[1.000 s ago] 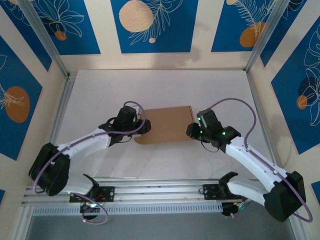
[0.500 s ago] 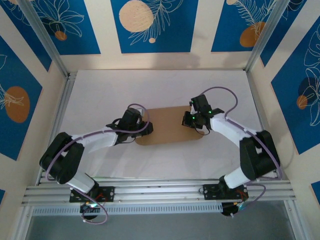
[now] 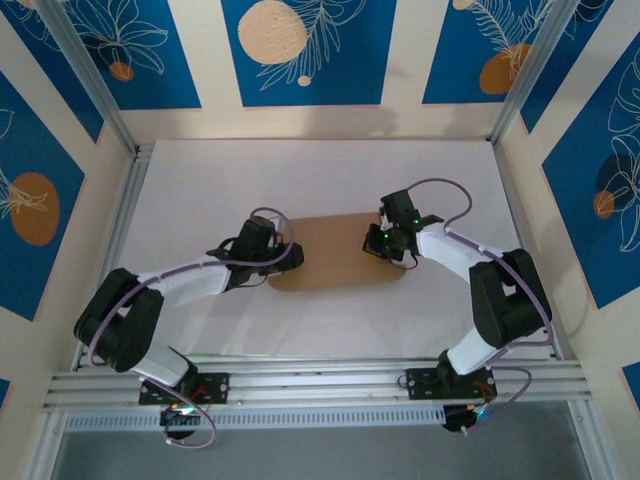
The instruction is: Fold the paper box
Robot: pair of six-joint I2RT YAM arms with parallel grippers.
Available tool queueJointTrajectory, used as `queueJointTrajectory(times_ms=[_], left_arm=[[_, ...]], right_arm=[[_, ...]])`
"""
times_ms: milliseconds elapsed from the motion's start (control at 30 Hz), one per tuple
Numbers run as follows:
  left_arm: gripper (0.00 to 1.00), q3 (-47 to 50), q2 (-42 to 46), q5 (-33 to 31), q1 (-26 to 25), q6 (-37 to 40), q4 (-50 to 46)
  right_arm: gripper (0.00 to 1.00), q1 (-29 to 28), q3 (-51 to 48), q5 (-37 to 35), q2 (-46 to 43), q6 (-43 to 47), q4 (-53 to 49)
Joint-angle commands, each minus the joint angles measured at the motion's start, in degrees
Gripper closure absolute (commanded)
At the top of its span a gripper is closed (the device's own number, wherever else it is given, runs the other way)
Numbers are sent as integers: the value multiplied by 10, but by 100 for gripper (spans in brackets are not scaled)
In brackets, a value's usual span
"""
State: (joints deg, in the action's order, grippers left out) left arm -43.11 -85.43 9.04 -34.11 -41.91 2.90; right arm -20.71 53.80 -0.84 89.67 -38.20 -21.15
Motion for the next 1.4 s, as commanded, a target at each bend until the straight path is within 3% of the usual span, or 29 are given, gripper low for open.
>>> queueJointTrajectory(times_ms=[0,200,333,467,600,733,800,900,1133,1367], left_arm=[[52,-9,27,19,26,-11,-40],[52,-58,38,5,65,19,-101],[50,-66,27,-27,91,45,-117],[46,-76,-17,-5,99,68,-107],[42,-69,-49,18,100,73,-69],[42,-56,-81,50,105,67,-17],[43,-43,-105,75,111,55,24],[48,-33,-137,108,129,41,62],[55,-7,-156,119,152,34,67],[64,27,-173,153,185,0,107]], right_arm=[[97,3,-11,32,-68,-1,-40],[81,12,21,-26,-110,16,-56],[57,35,15,-57,-106,7,-36],[40,72,6,-39,-88,-9,-9],[32,77,32,-52,-41,1,-22],[31,95,41,-22,-2,5,-14],[32,122,26,70,5,12,39],[32,156,15,150,16,-10,90],[30,181,11,150,37,-11,70],[23,182,-46,205,67,-34,135]])
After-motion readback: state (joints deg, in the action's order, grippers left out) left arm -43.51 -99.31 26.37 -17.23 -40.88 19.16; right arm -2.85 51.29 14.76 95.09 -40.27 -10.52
